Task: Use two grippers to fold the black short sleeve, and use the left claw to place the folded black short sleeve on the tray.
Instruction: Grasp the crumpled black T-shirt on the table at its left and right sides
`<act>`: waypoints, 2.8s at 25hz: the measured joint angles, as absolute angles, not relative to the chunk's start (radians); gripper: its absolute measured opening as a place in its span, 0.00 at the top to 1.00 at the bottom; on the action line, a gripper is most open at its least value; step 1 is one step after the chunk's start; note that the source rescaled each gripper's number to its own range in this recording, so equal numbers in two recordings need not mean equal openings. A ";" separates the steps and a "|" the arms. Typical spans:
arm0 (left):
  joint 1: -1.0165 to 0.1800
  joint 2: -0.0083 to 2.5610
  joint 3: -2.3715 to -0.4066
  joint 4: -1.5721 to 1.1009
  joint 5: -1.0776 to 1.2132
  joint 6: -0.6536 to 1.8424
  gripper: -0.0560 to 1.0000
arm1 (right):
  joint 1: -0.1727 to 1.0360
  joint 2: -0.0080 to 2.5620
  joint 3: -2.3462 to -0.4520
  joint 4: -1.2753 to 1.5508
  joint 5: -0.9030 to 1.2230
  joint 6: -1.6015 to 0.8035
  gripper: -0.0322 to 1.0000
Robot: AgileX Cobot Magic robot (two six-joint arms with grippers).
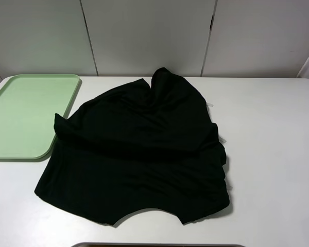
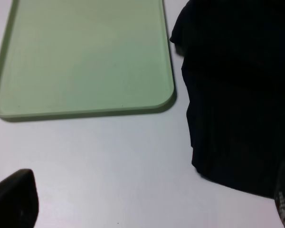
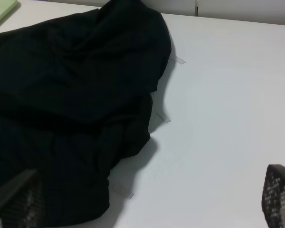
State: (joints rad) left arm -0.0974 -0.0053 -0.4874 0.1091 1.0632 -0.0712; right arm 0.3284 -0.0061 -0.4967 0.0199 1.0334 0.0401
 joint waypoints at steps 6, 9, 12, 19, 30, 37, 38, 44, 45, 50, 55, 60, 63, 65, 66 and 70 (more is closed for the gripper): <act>-0.097 -0.005 -0.487 0.109 1.063 -0.071 0.00 | 0.328 -0.006 -0.497 0.020 1.033 0.040 0.00; -0.097 -0.005 -0.487 0.109 1.063 -0.071 0.00 | 0.328 -0.006 -0.497 0.020 1.033 0.040 0.00; -0.097 -0.005 -0.487 0.109 1.063 -0.071 0.00 | 0.328 -0.006 -0.497 0.020 1.033 0.040 0.00; -0.097 -0.005 -0.487 0.109 1.063 -0.071 0.00 | 0.328 -0.006 -0.497 0.020 1.033 0.040 0.00; -0.097 -0.005 -0.487 0.157 1.061 -0.051 0.00 | 0.328 -0.006 -0.497 0.020 1.033 0.040 0.00; -0.097 -0.005 -0.487 0.170 1.061 -0.051 0.00 | 0.328 -0.006 -0.497 0.020 1.033 0.040 0.00; -0.097 -0.005 -0.487 0.170 1.061 -0.051 0.00 | 0.328 -0.006 -0.497 0.020 1.033 0.040 0.00; -0.097 -0.005 -0.486 0.164 1.061 -0.050 0.00 | 0.328 -0.006 -0.497 0.021 1.033 0.040 0.00; -0.097 -0.005 -0.486 0.159 1.061 -0.050 0.00 | 0.328 -0.006 -0.497 0.022 1.033 0.040 0.00; -0.117 -0.005 -0.485 0.127 1.061 -0.049 0.00 | 0.328 0.031 -0.497 0.022 1.031 0.048 0.00; -0.180 0.026 -0.494 0.067 1.062 0.014 0.00 | 0.328 0.183 -0.538 0.054 0.950 -0.014 0.00; -0.242 0.195 -0.574 0.011 1.070 0.107 0.00 | 0.328 0.404 -0.667 0.144 0.878 -0.209 0.00; -0.289 0.317 -0.639 0.010 1.074 0.160 0.01 | 0.328 0.559 -0.737 0.161 0.878 -0.321 0.00; -0.317 0.404 -0.685 0.010 1.082 0.206 0.01 | 0.328 0.648 -0.773 0.165 0.878 -0.377 0.00; -0.331 0.440 -0.709 0.010 1.091 0.231 0.01 | 0.328 0.694 -0.790 0.165 0.878 -0.407 0.00; -0.383 0.592 -0.786 0.012 1.102 0.317 0.01 | 0.332 0.854 -0.832 0.166 0.859 -0.507 0.00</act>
